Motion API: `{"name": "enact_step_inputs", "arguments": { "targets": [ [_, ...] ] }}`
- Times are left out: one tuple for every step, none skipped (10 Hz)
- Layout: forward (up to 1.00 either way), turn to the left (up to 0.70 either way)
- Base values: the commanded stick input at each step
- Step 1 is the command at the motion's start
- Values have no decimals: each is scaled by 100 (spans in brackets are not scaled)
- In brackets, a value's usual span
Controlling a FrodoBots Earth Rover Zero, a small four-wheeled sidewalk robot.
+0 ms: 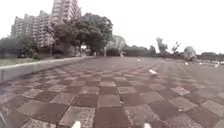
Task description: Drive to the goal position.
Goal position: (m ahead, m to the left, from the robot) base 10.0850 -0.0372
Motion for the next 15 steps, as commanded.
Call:
{"name": "enact_step_inputs", "arguments": {
  "targets": [
    [50, 0],
    [50, 0],
    [50, 0],
    [50, 0],
    [50, 0],
    [50, 0],
    [50, 0],
    [50, 0],
    [50, 0],
    [50, 0],
    [50, 0],
    [50, 0],
    [50, 0],
    [50, 0],
    [50, 0]
  ]
}}
